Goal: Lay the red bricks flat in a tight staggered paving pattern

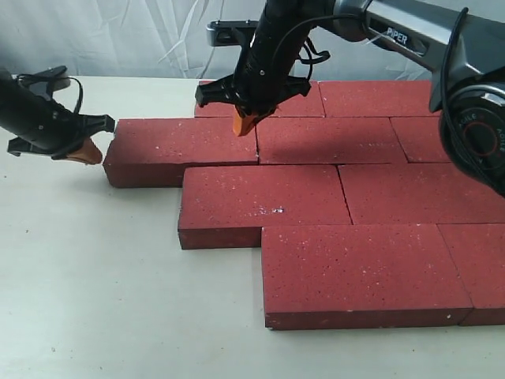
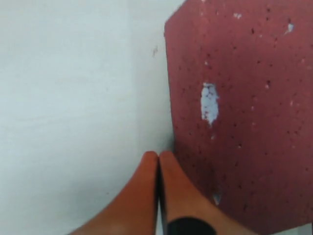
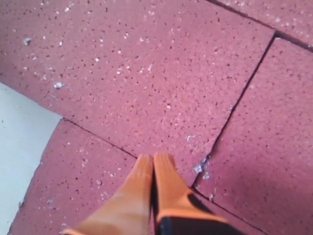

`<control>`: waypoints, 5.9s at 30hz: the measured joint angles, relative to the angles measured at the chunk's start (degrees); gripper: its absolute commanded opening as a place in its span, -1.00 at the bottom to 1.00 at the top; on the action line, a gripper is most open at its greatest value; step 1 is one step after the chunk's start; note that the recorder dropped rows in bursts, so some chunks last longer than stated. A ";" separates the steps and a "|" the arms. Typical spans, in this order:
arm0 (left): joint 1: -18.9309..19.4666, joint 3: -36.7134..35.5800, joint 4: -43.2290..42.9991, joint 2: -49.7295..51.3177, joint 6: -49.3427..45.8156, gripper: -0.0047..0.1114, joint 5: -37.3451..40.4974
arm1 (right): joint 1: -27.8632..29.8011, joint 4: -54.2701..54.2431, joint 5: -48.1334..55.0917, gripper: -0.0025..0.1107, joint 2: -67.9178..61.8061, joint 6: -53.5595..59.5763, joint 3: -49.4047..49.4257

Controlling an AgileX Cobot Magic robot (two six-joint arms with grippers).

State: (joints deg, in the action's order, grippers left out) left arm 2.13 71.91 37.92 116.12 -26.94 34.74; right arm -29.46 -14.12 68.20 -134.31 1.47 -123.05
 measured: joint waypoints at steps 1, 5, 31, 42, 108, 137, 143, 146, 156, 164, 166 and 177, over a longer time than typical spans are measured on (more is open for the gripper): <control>0.36 0.00 -0.31 -0.68 0.00 -0.92 0.00 | 0.00 0.00 -0.13 -0.97 -0.31 0.00 0.00; 1.63 0.00 -0.37 -2.66 0.00 -0.92 0.00 | 0.00 0.00 -0.37 -0.97 -3.07 0.00 0.00; 1.70 0.00 -0.37 -1.52 0.00 -0.92 1.47 | 0.00 -0.35 -2.32 -0.97 -3.46 -0.15 0.00; 1.70 0.00 0.79 -0.07 0.00 -0.92 4.83 | 0.00 -0.46 -2.43 -0.97 -3.13 -0.15 0.00; -14.40 -17.03 -21.65 -44.77 26.51 -0.92 11.81 | 17.28 0.88 -2.87 -0.97 51.06 -1.47 50.30; -14.40 -17.03 -33.58 -44.77 26.94 -0.92 13.01 | 21.84 8.88 -17.59 -0.97 61.37 -1.47 73.86; -14.40 -17.03 -33.71 -44.77 26.94 -0.92 13.01 | 21.84 8.88 -14.08 -0.97 69.95 -4.67 76.08; -14.40 -17.03 -33.71 -44.77 26.94 -0.92 13.01 | 21.84 8.77 -13.95 -0.97 76.73 -4.89 79.12; -14.40 -17.03 -33.71 -44.77 26.94 -0.92 13.01 | 21.84 9.25 -15.91 -0.97 100.21 -5.10 85.85; -14.40 -17.03 -33.71 -44.77 26.94 -0.92 13.01 | 21.84 9.85 -25.85 -0.97 110.99 -4.98 90.16; -14.40 -17.03 -33.71 -44.77 26.94 -0.92 13.01 | 21.84 10.38 -29.02 -0.97 112.00 -4.98 91.70; -14.40 -17.03 -33.71 -44.77 26.94 -0.92 13.01 | 21.84 13.32 -50.85 -0.97 112.35 -4.98 100.06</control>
State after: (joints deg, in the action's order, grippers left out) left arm -12.27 54.88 4.21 71.35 0.00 47.75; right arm -7.62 -0.81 17.34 -21.96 -3.51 -22.99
